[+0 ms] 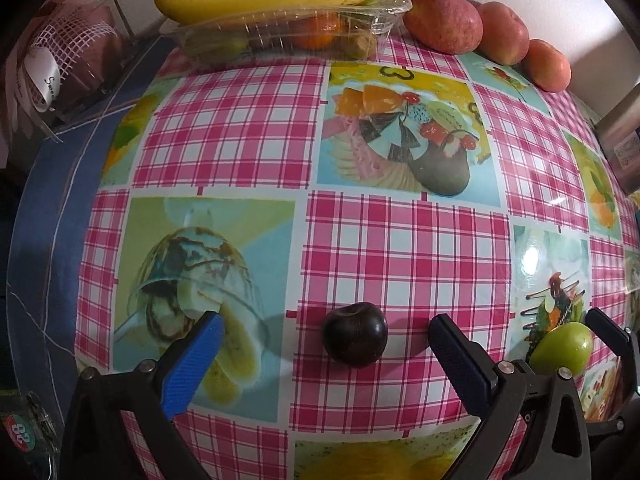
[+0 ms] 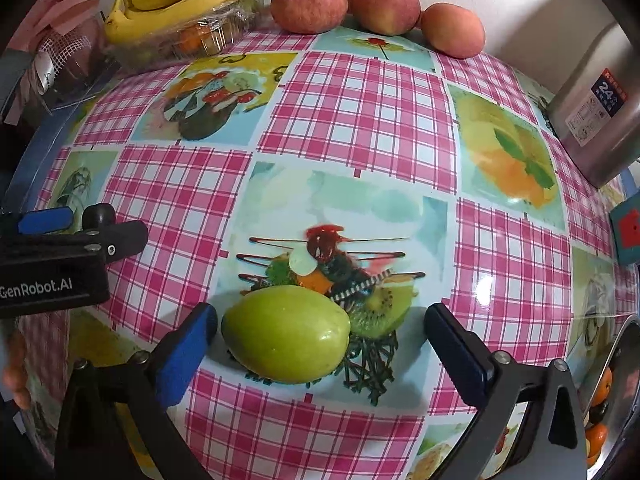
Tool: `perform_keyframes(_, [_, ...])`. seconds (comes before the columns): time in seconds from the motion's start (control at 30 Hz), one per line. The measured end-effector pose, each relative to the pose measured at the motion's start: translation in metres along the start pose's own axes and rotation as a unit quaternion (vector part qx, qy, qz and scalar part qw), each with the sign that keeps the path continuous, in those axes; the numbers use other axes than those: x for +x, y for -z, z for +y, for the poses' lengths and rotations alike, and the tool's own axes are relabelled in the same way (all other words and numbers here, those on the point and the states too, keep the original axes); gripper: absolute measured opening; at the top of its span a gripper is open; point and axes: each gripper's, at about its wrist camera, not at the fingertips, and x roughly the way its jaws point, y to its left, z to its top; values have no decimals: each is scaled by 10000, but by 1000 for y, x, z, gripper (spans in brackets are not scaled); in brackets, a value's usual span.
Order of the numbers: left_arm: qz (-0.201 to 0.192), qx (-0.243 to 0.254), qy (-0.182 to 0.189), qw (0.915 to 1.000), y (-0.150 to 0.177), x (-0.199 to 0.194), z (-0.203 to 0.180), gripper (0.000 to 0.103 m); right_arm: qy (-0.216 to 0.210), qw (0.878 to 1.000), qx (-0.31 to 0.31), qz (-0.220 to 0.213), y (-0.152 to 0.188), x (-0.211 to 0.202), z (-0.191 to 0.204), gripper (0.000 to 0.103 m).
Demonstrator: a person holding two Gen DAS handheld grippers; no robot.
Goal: Organize fruits
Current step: 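Grasp the dark plum with the left gripper while the right gripper grasps the green apple, then carry the dark plum and green apple over the steel bowl with both grippers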
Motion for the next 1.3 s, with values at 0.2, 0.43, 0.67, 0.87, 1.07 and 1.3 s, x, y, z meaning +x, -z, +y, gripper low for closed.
perform_keyframes(0.2, [21, 72, 16, 10000, 2, -1, -1, 103, -2, 9998, 2, -220, 5, -5, -2, 103])
perform_keyframes(0.43, [-26, 97, 33, 9999, 5, -9, 3, 88, 22, 10000, 74, -38, 2, -5, -1, 101])
perform_keyframes(0.67, [-31, 34, 366, 9993, 1, -18, 9, 53, -118, 9998, -118, -51, 0, -18, 6, 67])
perform_keyframes(0.87, [14, -34, 522, 9986, -2, -24, 8, 29, -236, 9997, -46, -22, -3, -28, 8, 58])
perform_keyframes(1.07, [35, -146, 532, 9985, 3, -31, 3, 29, -352, 9993, 117, -45, -1, -36, -2, 57])
perform_keyframes(1.3, [16, -352, 585, 9977, 12, -55, -10, 29, -515, 9983, 253, -131, 7, -55, -6, 57])
